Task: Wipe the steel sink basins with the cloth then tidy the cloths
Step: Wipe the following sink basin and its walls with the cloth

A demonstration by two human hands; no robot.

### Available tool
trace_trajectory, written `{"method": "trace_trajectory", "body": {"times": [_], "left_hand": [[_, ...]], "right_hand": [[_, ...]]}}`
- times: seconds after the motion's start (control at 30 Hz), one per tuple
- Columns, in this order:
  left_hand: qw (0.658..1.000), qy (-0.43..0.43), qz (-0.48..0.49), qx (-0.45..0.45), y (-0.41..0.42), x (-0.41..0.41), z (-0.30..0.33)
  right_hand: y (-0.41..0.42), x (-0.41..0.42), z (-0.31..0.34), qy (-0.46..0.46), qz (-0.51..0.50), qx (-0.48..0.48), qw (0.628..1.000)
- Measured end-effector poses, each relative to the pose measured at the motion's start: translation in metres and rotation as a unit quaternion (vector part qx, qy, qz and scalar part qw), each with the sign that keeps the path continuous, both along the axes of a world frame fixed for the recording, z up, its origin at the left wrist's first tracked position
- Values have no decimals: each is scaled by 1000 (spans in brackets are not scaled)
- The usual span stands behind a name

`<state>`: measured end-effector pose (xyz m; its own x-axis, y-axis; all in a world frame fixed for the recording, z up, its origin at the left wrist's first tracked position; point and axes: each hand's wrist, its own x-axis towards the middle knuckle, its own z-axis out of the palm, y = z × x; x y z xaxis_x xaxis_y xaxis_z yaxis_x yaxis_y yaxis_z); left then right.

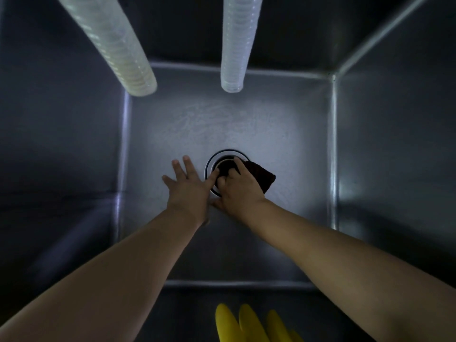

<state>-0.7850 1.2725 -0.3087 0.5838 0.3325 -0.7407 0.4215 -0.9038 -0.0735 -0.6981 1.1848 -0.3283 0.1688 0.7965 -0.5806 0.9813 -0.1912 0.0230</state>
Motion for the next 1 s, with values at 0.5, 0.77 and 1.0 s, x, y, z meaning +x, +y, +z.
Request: {"method": "trace_trajectory", "body": {"times": [0.5, 0.77, 1.0], "left_hand": [[1000, 23, 4, -6, -2, 5, 6], [1000, 22, 12, -19, 0, 6, 6], [999, -1, 19, -28, 2, 1, 6]], "right_hand": [[-29, 10, -21, 78, -46, 206, 974], [-116, 11, -29, 48, -77, 288, 953], [-91, 65, -23, -40, -201, 206, 957]]}}
